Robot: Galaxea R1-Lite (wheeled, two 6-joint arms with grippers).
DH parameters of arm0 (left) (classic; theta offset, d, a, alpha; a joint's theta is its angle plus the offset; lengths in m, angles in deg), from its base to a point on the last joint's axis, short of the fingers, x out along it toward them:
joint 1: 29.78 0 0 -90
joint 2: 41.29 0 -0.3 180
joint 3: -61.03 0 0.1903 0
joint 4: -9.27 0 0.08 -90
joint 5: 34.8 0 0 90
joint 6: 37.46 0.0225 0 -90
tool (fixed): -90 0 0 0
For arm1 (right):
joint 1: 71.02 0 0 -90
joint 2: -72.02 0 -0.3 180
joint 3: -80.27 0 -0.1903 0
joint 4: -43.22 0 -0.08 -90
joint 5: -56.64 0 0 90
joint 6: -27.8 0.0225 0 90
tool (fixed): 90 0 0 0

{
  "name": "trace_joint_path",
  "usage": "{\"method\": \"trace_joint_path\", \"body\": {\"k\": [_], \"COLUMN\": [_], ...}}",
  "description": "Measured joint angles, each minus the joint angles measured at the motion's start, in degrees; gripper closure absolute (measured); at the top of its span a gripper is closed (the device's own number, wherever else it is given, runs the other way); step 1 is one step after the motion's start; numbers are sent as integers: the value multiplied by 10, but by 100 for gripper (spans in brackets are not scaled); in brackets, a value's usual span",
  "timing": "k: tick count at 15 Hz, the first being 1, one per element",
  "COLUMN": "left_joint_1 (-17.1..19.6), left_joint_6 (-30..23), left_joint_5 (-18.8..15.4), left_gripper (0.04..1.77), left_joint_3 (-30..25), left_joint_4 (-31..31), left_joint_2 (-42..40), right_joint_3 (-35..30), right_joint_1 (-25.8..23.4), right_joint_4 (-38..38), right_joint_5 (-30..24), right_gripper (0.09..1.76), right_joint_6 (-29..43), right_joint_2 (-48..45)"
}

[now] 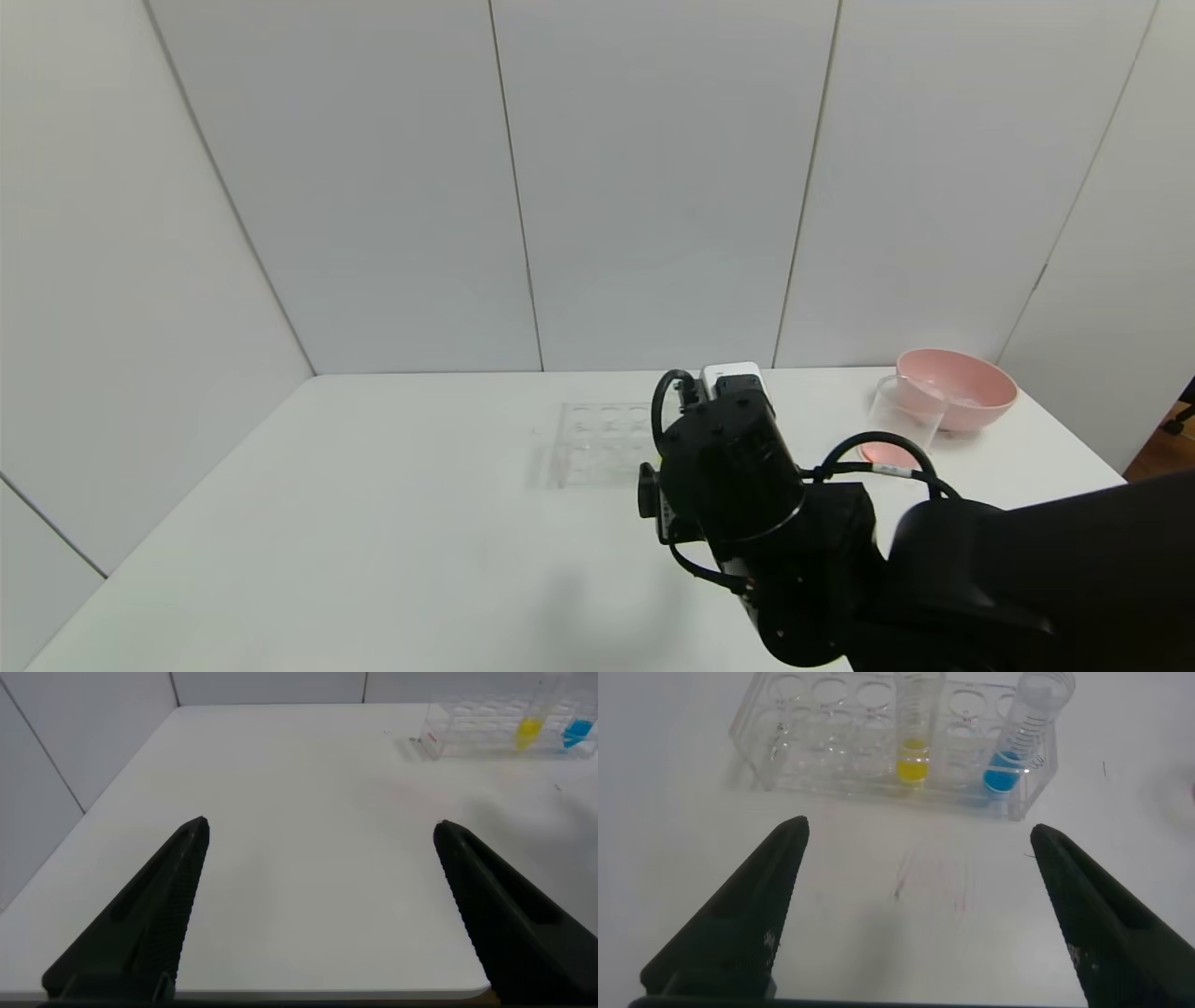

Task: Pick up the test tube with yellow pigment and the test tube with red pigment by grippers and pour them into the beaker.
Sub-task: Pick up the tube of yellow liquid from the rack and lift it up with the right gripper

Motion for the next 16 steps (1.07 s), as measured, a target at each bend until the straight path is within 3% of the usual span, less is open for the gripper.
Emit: {"method": "trace_joint_path", "body": {"k": [11, 16], "left_joint_1": [0, 0], "left_joint_6": [0, 0], "left_joint_5": [0, 0], "left_gripper": [9, 9], "left_joint_3": [0, 0], "left_joint_4": [0, 0], "left_joint_2": [0, 0], "right_joint_3": [203, 250], "right_joint_1": [-59, -69], "right_joint_4": [-14, -15], "right_joint_5": [0, 0], "right_gripper": [15, 15], "right_joint_6": [-17, -36], "right_joint_2": [165, 200]}}
